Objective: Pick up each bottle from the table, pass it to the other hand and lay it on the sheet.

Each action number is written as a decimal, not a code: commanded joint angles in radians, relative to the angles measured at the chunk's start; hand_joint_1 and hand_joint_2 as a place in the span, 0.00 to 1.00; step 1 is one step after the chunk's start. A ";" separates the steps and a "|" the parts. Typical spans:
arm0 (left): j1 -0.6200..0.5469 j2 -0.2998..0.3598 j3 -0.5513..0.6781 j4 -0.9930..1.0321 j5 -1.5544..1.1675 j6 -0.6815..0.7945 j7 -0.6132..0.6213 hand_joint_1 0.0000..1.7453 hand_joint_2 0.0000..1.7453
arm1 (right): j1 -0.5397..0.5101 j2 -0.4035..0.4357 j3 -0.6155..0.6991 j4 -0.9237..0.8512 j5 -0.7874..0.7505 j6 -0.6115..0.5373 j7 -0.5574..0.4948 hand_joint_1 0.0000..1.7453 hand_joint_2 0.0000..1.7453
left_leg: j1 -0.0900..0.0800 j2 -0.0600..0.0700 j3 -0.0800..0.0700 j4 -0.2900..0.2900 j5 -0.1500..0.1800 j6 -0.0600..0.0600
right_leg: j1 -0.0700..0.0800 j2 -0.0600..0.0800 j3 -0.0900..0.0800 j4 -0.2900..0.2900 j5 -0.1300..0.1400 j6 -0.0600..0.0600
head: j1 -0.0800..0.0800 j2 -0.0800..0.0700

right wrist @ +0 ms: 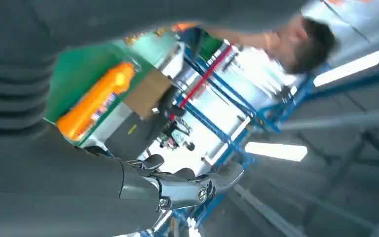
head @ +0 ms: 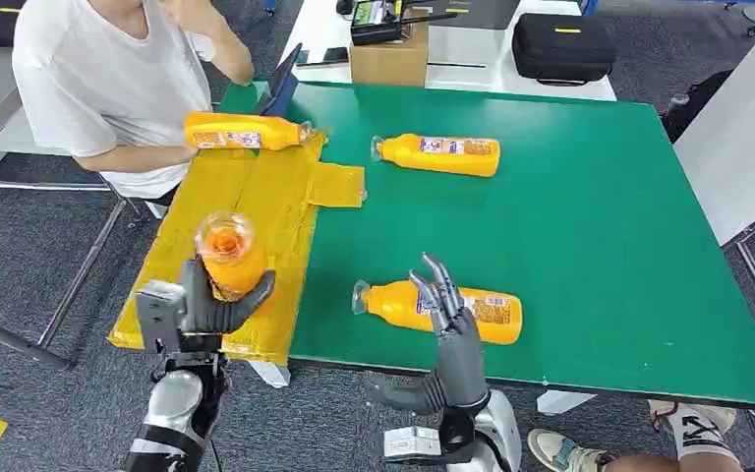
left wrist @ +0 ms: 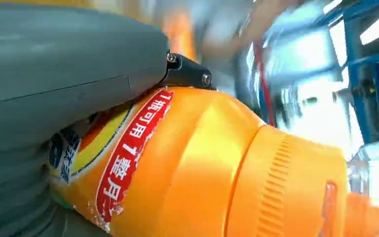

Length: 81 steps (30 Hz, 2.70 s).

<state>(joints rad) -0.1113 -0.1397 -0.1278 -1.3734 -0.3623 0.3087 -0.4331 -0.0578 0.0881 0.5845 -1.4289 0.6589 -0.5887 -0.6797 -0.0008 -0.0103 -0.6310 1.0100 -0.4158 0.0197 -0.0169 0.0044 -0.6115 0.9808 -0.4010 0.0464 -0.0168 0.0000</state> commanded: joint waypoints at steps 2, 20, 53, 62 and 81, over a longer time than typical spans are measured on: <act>-0.246 0.141 -0.052 0.449 -0.524 0.093 0.056 1.00 1.00 | -0.048 -0.012 -0.013 -0.060 -0.070 0.071 -0.018 0.00 0.00 | 0.001 -0.003 0.005 -0.002 0.000 -0.001 | 0.001 -0.003 0.006 -0.001 -0.001 -0.002 | 0.000 0.000; -0.527 0.135 -0.074 0.947 -0.653 -0.023 0.053 1.00 1.00 | -0.104 -0.017 0.030 0.019 -0.296 0.161 -0.018 0.00 0.00 | 0.001 0.000 0.006 0.000 -0.001 -0.001 | 0.002 -0.001 0.007 0.000 -0.001 -0.002 | 0.000 0.000; -0.378 0.048 0.086 0.457 0.084 -0.648 -0.162 0.00 1.00 | -0.156 -0.041 0.066 0.110 -0.347 0.105 -0.018 0.00 0.00 | 0.001 0.000 0.004 0.000 0.000 0.000 | 0.001 -0.001 0.006 0.000 -0.001 -0.001 | 0.000 0.000; -0.223 -0.031 0.178 0.087 0.694 -0.533 0.055 0.00 1.00 | -0.111 -0.015 -0.097 0.228 -0.070 0.065 0.047 0.00 1.00 | 0.001 0.003 0.007 -0.001 -0.001 0.000 | 0.001 0.001 0.008 -0.002 -0.001 -0.002 | 0.000 0.000; -0.005 -0.051 0.181 -0.188 0.794 -0.531 0.005 0.00 1.00 | -0.217 -0.084 -0.218 0.497 0.273 0.209 0.387 0.00 1.00 | 0.000 0.000 0.002 0.000 0.000 0.001 | 0.000 0.000 0.003 -0.001 0.000 -0.001 | 0.000 0.000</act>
<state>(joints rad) -0.1514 -0.1881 0.0702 -1.4855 0.4497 -0.2140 -0.4231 -0.1797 0.0301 0.4230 -1.1039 0.8828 -0.4265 -0.3429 -0.0015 -0.0120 -0.6321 1.0101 -0.4145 0.0213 -0.0174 0.0031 -0.6107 0.9805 -0.4007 0.0466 -0.0168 0.0000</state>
